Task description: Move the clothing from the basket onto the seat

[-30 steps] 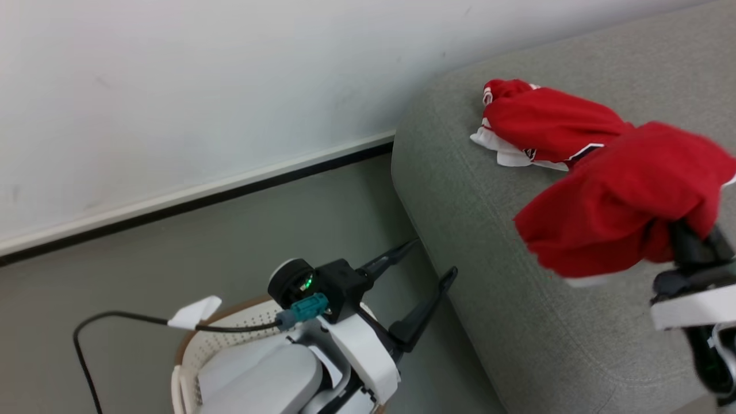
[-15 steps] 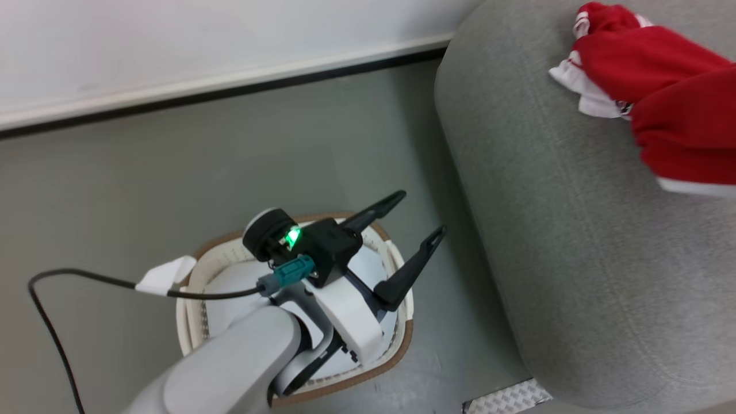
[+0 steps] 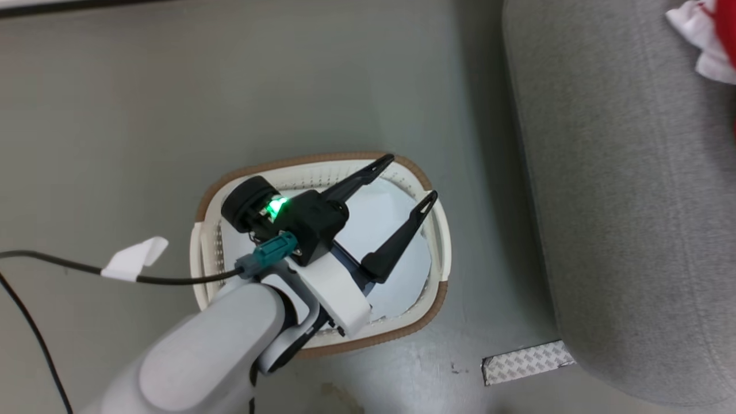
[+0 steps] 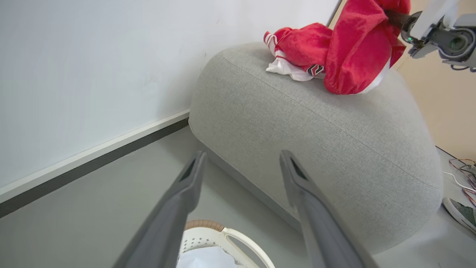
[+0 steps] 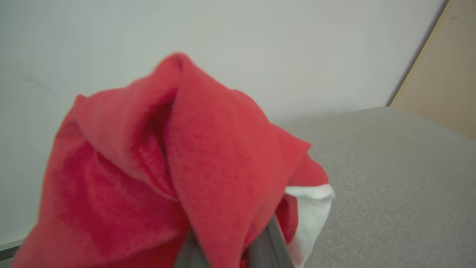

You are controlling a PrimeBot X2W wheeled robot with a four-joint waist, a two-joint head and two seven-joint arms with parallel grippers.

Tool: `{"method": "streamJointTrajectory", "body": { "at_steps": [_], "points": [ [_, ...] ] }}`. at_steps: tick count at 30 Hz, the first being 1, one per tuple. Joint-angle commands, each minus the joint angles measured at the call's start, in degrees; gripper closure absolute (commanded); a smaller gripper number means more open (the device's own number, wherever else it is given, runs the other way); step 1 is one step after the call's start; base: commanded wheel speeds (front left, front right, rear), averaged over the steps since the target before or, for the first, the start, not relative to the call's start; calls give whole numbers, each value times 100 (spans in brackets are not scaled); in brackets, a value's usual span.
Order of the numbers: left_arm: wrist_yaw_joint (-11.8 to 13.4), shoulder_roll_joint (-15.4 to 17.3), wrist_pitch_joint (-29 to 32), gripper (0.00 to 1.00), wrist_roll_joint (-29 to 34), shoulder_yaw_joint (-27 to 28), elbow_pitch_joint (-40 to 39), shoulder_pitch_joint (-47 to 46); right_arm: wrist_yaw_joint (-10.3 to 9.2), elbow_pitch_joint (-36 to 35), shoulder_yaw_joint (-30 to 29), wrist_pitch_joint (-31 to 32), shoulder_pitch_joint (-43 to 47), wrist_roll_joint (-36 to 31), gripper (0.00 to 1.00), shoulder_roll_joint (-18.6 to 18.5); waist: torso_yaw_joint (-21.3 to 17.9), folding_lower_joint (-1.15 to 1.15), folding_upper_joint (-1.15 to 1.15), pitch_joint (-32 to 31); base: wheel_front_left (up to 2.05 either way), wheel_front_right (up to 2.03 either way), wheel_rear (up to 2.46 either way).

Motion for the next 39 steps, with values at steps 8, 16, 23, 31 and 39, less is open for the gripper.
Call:
{"method": "streamJointTrajectory", "body": {
  "at_steps": [8,16,23,31,39],
  "points": [
    [41,20,-54,0,56,46,-58,-154,-13,797,-39,179,-1129,-110,100,-513,193,-1,0,286,0,0,0],
    [77,-16,-135,0,-21,55,11,-117,-13,1792,349,1347,-1673,-471,0,-485,273,-1,0,260,0,0,0],
    [101,-40,-258,0,-139,67,124,40,-13,2000,533,1918,-1694,-514,0,-384,269,-1,0,-49,0,0,0],
    [92,-136,-395,0,-306,26,326,225,-13,1787,802,2311,-1464,-547,0,-481,198,-1,0,-629,0,0,0],
    [156,-241,-731,0,-576,155,627,585,-13,843,1296,2225,-1044,-405,0,-649,166,-1,0,-1593,0,0,0]
  ]
}}
